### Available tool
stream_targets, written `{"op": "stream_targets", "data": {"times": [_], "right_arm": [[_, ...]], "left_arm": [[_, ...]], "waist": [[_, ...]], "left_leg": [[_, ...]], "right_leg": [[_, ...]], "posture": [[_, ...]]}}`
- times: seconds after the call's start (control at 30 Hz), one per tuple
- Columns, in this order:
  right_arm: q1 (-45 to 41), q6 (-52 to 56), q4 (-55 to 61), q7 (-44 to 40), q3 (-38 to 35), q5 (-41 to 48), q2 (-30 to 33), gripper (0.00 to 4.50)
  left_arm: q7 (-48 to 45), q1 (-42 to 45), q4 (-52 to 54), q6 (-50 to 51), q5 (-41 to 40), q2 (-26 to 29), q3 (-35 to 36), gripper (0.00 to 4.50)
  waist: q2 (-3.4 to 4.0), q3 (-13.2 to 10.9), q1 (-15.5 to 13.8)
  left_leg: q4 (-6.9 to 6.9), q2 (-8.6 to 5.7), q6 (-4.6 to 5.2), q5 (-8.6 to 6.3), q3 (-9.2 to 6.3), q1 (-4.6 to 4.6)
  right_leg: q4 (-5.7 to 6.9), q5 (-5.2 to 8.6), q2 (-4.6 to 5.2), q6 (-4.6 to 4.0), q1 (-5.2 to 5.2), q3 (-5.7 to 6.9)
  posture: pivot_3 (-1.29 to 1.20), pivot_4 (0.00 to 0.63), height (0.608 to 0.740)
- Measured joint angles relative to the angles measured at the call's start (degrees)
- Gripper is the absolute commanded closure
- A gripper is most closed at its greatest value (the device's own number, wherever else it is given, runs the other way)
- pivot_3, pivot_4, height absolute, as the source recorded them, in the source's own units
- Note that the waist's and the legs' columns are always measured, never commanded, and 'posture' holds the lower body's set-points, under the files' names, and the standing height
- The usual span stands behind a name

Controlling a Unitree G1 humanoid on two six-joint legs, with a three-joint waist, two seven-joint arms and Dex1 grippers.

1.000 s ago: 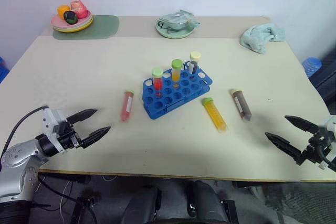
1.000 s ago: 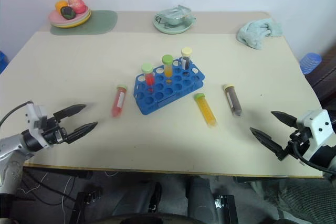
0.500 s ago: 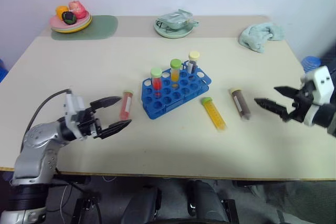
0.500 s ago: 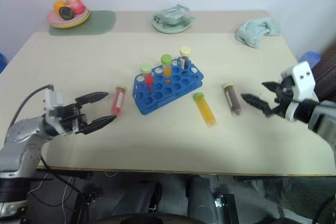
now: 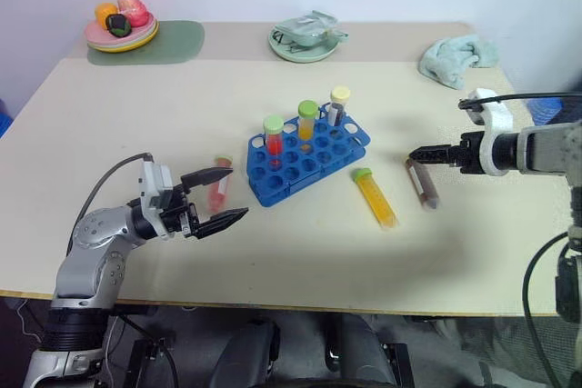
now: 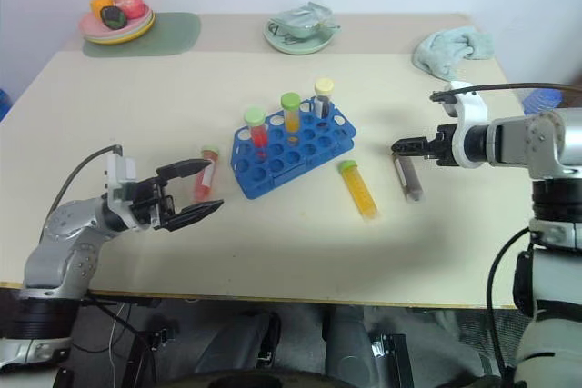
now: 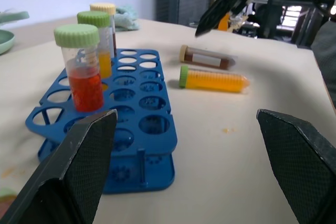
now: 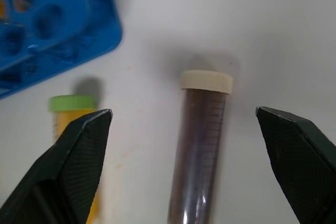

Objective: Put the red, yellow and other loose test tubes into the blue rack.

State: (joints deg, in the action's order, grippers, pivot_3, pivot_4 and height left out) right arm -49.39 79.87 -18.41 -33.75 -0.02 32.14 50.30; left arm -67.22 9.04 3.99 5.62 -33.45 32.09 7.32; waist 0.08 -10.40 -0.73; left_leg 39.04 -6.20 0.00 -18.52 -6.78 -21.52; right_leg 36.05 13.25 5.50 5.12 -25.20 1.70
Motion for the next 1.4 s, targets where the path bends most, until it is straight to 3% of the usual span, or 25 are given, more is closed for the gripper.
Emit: {"op": "stream_targets", "data": {"times": [0.23, 0.33, 0.47, 0.53, 0.8, 1.0, 1.13, 1.4], "right_arm": [[-3.26, -8.27, -9.84, -3.28, 7.92, -7.93, -3.92, 0.0], [-4.58, -13.78, -13.68, -4.0, 10.07, -12.27, -5.3, 0.82], [-5.29, -19.89, -16.45, -5.72, 13.03, -17.18, -6.8, 2.88], [-5.34, -21.62, -16.73, -6.98, 14.09, -19.3, -6.69, 3.63], [0.03, -21.85, -4.41, -11.75, 14.36, -21.81, -4.2, 3.63], [7.02, -15.92, 21.18, -14.45, 0.25, -10.08, -5.02, 3.63], [11.29, -24.16, 30.57, -10.33, -10.3, -4.76, -16.54, 3.63], [13.3, -49.15, 25.91, 0.8, -11.44, -6.52, -37.3, 3.63]], "left_arm": [[1.01, -0.14, 0.77, 0.0, 0.35, -0.88, -0.44, 0.15], [1.48, -0.41, 1.36, 0.0, 0.36, -1.06, -0.78, 0.07], [2.23, -0.86, 2.12, -0.07, 0.36, -1.17, -0.86, 0.07], [2.54, -1.76, 2.48, -0.1, 0.36, -1.17, -0.87, 0.07], [2.7, -1.9, 2.51, -0.43, 0.36, -1.13, -0.82, 0.07], [3.09, -1.83, 2.52, -0.66, 0.35, -1.1, -0.75, 0.07], [3.13, -1.01, 1.55, -0.72, 0.35, -1.1, -0.75, 0.07], [3.08, 0.88, -1.12, -1.06, 0.44, -1.25, -0.82, 0.07]], "waist": [[-0.01, 0.01, 0.15], [-0.04, 0.03, 0.27], [-0.13, 0.09, 0.5], [-0.14, 0.1, 0.52], [-0.03, 0.04, 0.2], [0.06, -0.02, 0.01], [-0.06, 0.05, 0.01], [-0.02, 0.03, 0.43]], "left_leg": [[0.04, 0.0, 0.0, 0.0, 0.05, 0.02], [0.08, 0.0, -0.01, 0.01, 0.07, 0.08], [0.12, 0.0, -0.07, 0.05, 0.09, 0.15], [0.13, 0.01, -0.1, 0.07, 0.09, 0.18], [0.09, 0.04, -0.11, 0.07, 0.09, -0.02], [0.07, 0.05, -0.1, 0.07, 0.1, -0.05], [0.08, 0.06, -0.1, 0.07, 0.07, 0.11], [0.08, 0.06, -0.15, 0.1, 0.12, 0.09]], "right_leg": [[0.06, -0.01, -0.01, 0.01, -0.02, -0.04], [0.07, -0.06, -0.03, 0.01, 0.04, -0.06], [0.04, -0.29, -0.06, 0.01, 0.12, -0.12], [0.05, -0.32, -0.08, -0.01, 0.13, -0.15], [0.04, -0.32, -0.12, -0.01, -0.14, -0.16], [0.02, -0.32, -0.13, -0.01, -0.15, -0.18], [0.05, -0.33, -0.15, 0.0, 0.02, -0.18], [0.14, -0.35, -0.21, 0.0, -0.12, -0.26]], "posture": [[0.0, 0.15, 0.74], [0.0, 0.15, 0.74], [0.0, 0.15, 0.74], [0.0, 0.15, 0.74], [0.0, 0.15, 0.74], [0.0, 0.15, 0.74], [0.0, 0.15, 0.74], [0.0, 0.15, 0.74]]}}
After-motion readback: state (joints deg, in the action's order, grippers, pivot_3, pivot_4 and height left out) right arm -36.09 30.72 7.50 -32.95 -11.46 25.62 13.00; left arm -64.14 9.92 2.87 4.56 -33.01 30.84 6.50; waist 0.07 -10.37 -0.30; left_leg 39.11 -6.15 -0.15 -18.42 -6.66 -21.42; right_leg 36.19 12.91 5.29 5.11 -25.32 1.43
